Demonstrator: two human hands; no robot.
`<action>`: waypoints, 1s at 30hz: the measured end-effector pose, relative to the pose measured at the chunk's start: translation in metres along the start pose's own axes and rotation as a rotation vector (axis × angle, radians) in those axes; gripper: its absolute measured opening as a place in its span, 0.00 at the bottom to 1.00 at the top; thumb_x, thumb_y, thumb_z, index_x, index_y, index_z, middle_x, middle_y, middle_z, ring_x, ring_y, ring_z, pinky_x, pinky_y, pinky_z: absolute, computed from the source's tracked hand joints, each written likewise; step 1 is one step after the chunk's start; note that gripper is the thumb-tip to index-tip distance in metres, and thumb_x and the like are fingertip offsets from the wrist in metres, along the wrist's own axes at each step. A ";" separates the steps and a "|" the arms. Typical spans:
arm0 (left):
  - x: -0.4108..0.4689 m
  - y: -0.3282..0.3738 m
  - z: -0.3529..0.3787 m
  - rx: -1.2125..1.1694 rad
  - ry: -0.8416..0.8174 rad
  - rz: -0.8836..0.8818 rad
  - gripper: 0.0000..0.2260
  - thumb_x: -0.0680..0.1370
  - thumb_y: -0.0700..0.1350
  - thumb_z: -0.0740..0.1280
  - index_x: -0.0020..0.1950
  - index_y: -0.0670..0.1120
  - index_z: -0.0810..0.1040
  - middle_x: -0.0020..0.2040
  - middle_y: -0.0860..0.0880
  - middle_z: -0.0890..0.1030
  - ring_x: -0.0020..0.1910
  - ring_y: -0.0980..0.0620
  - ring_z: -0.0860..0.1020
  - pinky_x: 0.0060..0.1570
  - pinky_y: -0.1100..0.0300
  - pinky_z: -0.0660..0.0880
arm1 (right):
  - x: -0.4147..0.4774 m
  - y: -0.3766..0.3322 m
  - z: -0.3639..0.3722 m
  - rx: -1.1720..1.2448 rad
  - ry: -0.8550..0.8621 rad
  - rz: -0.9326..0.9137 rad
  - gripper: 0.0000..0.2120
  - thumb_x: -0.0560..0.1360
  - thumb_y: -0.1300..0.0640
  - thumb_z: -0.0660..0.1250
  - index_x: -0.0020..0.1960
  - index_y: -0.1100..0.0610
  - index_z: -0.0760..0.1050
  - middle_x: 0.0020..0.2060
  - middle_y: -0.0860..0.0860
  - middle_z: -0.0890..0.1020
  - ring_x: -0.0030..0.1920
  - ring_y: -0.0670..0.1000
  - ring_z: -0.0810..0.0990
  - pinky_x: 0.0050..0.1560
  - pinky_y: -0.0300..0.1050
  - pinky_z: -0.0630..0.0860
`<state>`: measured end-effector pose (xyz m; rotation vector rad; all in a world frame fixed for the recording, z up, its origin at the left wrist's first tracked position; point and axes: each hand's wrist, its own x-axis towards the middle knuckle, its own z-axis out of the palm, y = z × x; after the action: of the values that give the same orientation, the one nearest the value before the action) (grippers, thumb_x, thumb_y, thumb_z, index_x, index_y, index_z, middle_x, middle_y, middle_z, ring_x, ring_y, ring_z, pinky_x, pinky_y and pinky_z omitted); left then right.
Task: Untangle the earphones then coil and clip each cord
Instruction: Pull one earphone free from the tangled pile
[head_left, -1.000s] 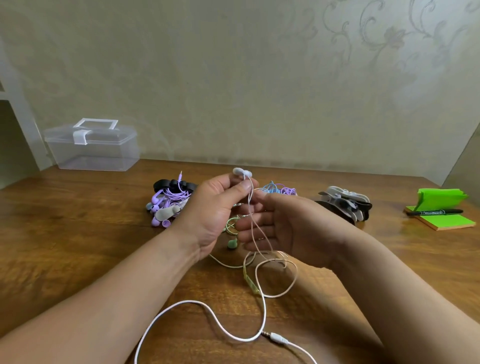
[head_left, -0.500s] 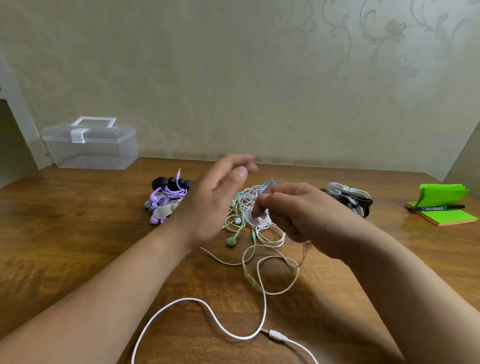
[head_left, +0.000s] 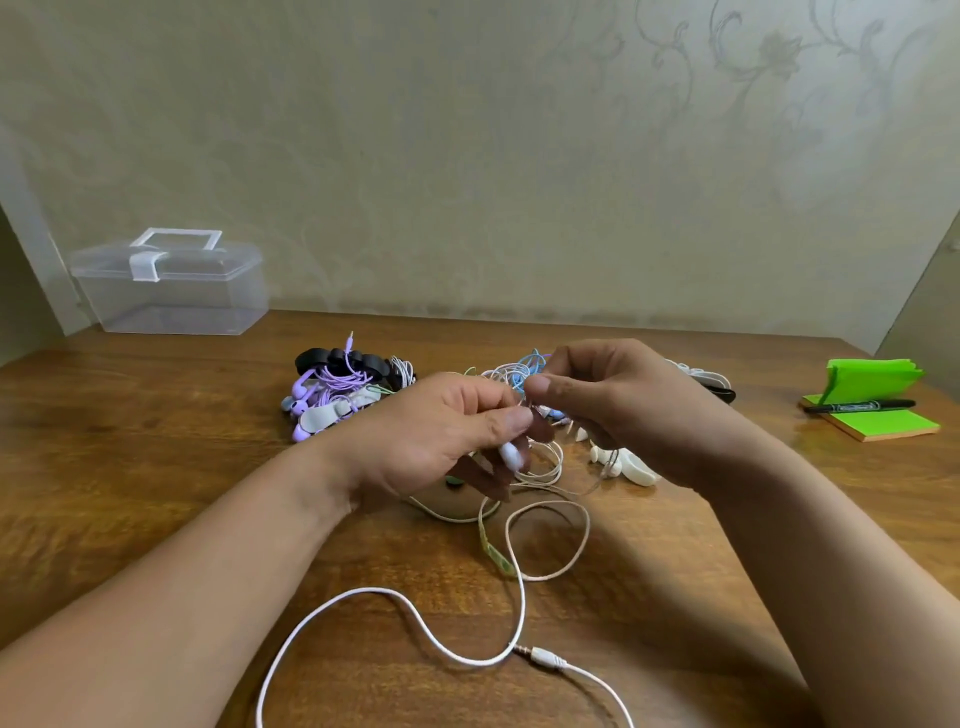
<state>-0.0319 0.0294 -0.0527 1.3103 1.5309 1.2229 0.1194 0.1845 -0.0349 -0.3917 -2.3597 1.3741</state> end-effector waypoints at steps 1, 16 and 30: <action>0.000 -0.001 0.001 -0.014 0.001 -0.003 0.13 0.86 0.44 0.61 0.57 0.38 0.82 0.46 0.43 0.84 0.45 0.45 0.82 0.47 0.54 0.83 | 0.000 0.000 -0.001 0.003 0.004 -0.017 0.12 0.79 0.51 0.73 0.44 0.58 0.81 0.31 0.50 0.76 0.28 0.44 0.69 0.31 0.39 0.65; 0.001 -0.003 0.006 -0.391 0.003 -0.086 0.16 0.79 0.46 0.68 0.61 0.36 0.83 0.51 0.38 0.80 0.57 0.42 0.80 0.64 0.37 0.77 | 0.003 0.002 -0.002 0.065 0.087 -0.135 0.07 0.79 0.56 0.73 0.45 0.59 0.83 0.33 0.46 0.83 0.29 0.40 0.76 0.31 0.29 0.69; -0.001 -0.003 0.005 -0.323 0.001 -0.067 0.12 0.79 0.41 0.68 0.59 0.39 0.85 0.53 0.37 0.85 0.46 0.48 0.85 0.45 0.55 0.85 | 0.005 0.009 -0.003 0.070 0.105 -0.112 0.08 0.80 0.57 0.72 0.49 0.64 0.82 0.33 0.43 0.82 0.29 0.39 0.76 0.31 0.31 0.70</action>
<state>-0.0281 0.0296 -0.0569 1.0386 1.3009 1.3614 0.1168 0.1930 -0.0409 -0.2998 -2.2080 1.3467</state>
